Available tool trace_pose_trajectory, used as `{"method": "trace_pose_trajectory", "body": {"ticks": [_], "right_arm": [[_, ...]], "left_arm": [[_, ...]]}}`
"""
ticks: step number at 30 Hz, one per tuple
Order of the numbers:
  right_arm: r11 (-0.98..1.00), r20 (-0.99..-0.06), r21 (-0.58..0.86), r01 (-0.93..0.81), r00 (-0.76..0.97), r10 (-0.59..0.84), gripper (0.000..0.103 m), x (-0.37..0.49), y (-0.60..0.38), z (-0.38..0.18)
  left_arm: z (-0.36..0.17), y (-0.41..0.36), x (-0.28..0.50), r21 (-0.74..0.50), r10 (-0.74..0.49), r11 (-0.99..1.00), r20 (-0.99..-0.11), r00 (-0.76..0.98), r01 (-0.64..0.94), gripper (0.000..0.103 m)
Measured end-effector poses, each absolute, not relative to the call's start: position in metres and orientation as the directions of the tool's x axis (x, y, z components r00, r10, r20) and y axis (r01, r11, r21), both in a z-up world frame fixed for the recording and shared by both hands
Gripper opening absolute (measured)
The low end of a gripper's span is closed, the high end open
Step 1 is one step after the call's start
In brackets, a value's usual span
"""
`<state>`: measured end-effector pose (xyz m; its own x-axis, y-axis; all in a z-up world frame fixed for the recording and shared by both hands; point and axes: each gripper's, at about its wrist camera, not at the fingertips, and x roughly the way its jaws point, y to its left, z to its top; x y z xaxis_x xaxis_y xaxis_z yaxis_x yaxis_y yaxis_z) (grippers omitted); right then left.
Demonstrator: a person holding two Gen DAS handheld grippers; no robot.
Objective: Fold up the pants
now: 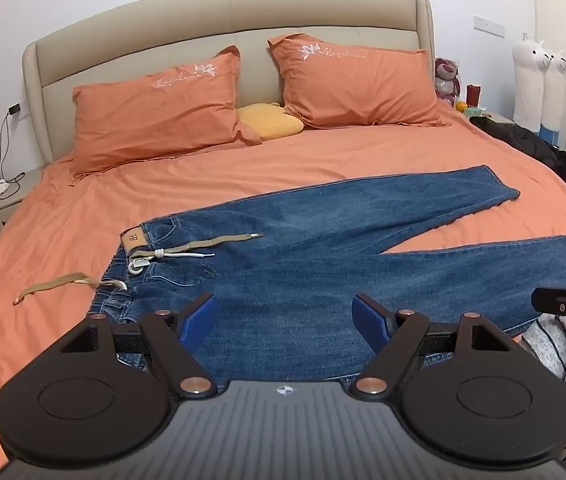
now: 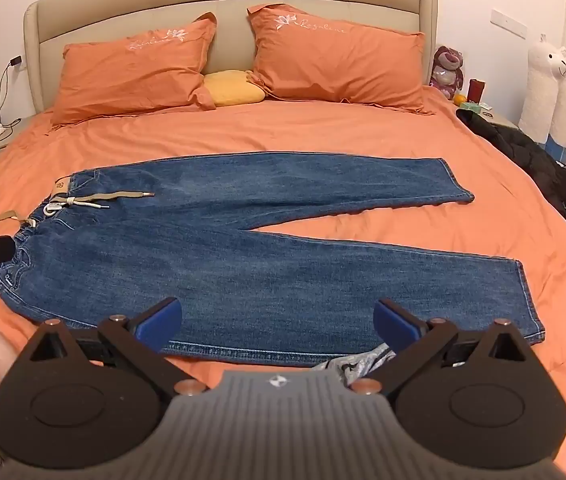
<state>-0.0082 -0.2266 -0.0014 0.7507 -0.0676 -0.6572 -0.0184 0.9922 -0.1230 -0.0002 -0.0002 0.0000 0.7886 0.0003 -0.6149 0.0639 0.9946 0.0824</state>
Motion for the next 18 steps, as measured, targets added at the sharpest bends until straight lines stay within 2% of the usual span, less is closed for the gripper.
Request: {"method": "trace_pose_trajectory", "body": {"ticks": [18], "right_arm": [[0.993, -0.662, -0.117, -0.002, 0.745, -0.076, 0.098, -0.0176, -0.2311, 0.0022]], "left_arm": [[-0.0017, -0.0074, 0.0002, 0.093, -0.007, 0.992, -0.637, 0.771, 0.086, 0.089]]}}
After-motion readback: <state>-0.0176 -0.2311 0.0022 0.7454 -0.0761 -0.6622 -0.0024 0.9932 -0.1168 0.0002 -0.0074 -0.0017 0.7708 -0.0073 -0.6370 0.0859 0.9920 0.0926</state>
